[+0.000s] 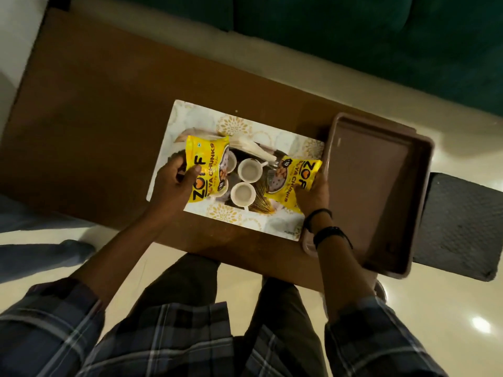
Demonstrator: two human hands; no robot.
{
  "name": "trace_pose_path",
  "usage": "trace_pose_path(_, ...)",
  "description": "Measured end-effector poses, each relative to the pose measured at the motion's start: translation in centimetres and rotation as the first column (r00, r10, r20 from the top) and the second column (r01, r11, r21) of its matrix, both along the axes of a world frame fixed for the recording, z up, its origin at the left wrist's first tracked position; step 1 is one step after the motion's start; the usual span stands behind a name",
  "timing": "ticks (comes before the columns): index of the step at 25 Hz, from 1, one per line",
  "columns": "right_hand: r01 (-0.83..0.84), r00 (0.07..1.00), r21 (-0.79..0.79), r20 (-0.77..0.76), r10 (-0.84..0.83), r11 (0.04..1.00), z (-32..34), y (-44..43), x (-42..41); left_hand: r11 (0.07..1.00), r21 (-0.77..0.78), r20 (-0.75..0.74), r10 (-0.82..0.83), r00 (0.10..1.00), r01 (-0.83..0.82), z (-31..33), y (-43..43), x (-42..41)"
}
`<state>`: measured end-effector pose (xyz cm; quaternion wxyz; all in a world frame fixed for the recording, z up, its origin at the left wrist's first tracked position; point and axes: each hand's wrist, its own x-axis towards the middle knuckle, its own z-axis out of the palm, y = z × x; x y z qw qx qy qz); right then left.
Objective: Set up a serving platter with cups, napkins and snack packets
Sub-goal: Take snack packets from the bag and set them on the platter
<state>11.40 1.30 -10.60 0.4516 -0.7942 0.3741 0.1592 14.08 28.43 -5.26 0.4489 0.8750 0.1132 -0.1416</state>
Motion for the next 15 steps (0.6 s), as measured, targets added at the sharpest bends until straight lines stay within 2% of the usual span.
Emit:
trace_pose_path(5,0.030,0.978,-0.032,-0.208,-0.036,0.999,-2.5,1.4,0.0,0.999,-0.042,0.010,0.029,1.000,-0.029,-0.4,1.5,0.3)
trace_pose_path(8,0.067,0.959,-0.050,-0.272,-0.079,0.996,-3.0,1.7,-0.4,1.000,-0.017,0.010,0.007,1.000,-0.007,-0.9,2.2,0.4)
trace_pose_path(11,0.041,0.957,-0.069,-0.285,-0.059,0.997,-3.3,1.8,-0.5,1.000,0.003,0.032,-0.012,0.999,0.012,-1.5,2.7,0.6)
trace_pose_path(15,-0.010,0.981,-0.321,-0.185,-0.053,0.947,-2.6,1.7,-0.5,0.994,-0.007,0.028,0.107,0.994,-0.106,-2.4,2.7,0.9)
